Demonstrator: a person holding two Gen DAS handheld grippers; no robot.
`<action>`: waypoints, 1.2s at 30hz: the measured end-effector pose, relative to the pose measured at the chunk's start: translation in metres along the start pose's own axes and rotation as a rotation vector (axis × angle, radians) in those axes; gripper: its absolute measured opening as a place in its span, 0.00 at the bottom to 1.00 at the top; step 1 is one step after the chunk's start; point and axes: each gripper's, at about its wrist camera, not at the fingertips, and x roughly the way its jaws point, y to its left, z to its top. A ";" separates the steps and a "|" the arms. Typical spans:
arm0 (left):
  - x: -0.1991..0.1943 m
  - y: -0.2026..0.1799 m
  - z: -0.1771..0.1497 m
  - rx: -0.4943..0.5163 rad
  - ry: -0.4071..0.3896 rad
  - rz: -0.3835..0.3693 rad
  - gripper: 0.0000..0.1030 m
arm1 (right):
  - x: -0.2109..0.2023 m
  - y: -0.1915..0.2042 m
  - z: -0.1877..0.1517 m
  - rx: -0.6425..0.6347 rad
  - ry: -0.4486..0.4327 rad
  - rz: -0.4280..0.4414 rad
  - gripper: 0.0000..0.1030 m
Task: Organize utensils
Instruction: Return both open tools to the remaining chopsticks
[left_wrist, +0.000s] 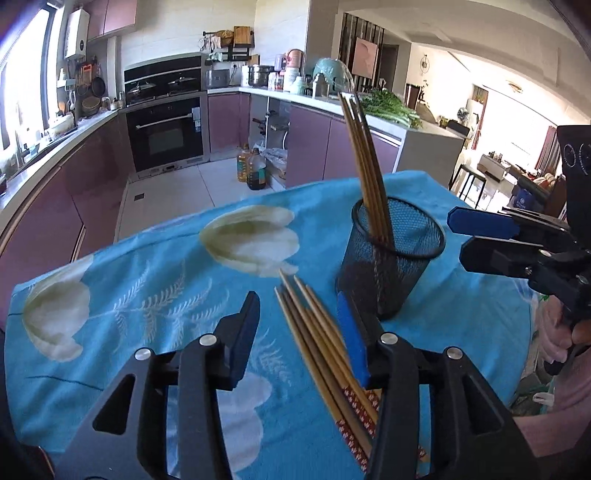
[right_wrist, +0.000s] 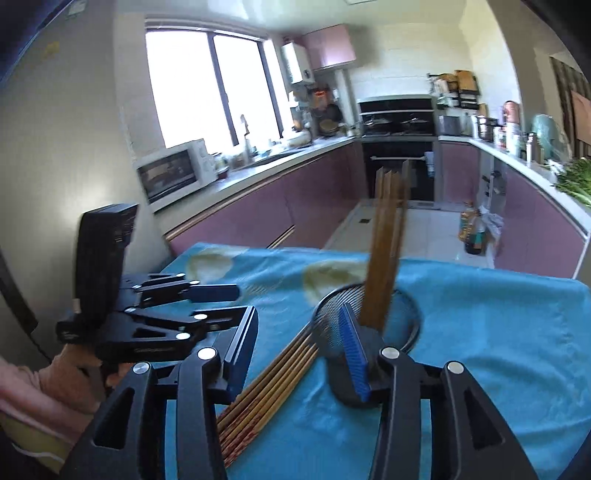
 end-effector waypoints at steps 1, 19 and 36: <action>0.003 0.002 -0.008 -0.002 0.021 0.007 0.42 | 0.006 0.005 -0.006 -0.003 0.025 0.007 0.42; 0.040 -0.006 -0.058 -0.010 0.169 0.013 0.42 | 0.070 0.006 -0.063 0.093 0.262 -0.043 0.35; 0.044 -0.005 -0.061 -0.020 0.185 0.027 0.42 | 0.076 0.004 -0.062 0.061 0.280 -0.111 0.29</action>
